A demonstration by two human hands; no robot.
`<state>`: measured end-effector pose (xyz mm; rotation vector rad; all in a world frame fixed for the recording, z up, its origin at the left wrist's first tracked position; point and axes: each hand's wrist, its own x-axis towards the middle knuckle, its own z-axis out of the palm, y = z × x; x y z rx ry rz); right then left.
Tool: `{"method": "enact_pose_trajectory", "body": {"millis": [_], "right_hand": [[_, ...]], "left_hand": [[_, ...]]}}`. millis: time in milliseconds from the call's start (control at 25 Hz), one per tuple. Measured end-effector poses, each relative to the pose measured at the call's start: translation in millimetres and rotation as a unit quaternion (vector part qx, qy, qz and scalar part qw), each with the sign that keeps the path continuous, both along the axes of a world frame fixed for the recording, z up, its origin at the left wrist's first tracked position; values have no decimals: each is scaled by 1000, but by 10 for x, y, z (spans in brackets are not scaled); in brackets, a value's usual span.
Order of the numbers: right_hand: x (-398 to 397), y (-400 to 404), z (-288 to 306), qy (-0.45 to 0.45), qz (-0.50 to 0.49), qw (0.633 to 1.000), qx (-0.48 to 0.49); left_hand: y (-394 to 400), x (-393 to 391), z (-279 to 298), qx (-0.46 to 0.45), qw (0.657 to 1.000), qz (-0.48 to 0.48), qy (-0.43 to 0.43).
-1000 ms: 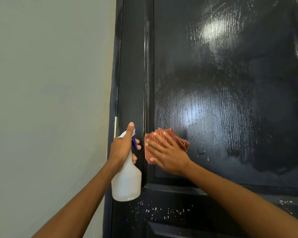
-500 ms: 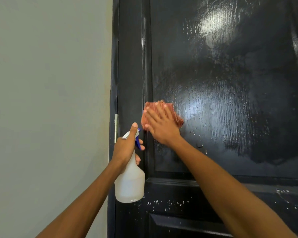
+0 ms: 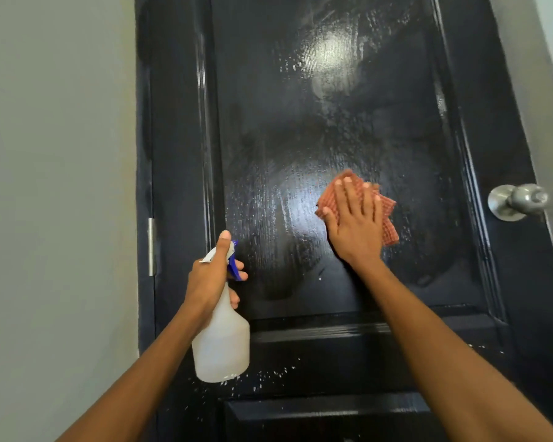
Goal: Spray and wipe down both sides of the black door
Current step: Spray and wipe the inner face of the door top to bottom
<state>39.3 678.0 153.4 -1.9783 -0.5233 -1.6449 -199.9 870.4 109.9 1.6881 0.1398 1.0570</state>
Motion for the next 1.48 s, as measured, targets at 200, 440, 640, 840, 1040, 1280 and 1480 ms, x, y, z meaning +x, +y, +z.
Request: {"method": "enact_pose_trajectory", "body": {"millis": [200,440,640,840,1040,1280,1480], "right_hand": [[-235,365,-460,101,26,979,176],[-413,913,-1388,-153,61,939,-301],[-80,167,-1471,-134,28,947,-290],[170,-645,-1493,82,-19,995,46],[-109,-19,-1561,176,24,958,225],[-617,1169,-1670,57,69,996,11],[-797,1759,-1604,-122,88,930,-336]], "left_hand": [[118,-78,-76,2,1000,8,6],[40,-10,-277,-11,1000,-6,-5],[-157,141,-508,-29,999,-34,28],[-162,129,-628,-31,998,-43,24],[8,-41,-898,-64,997,-10,38],[287,-328,-1272,-98,992,64,48],[388,-457,-1470,-113,987,97,57]]}}
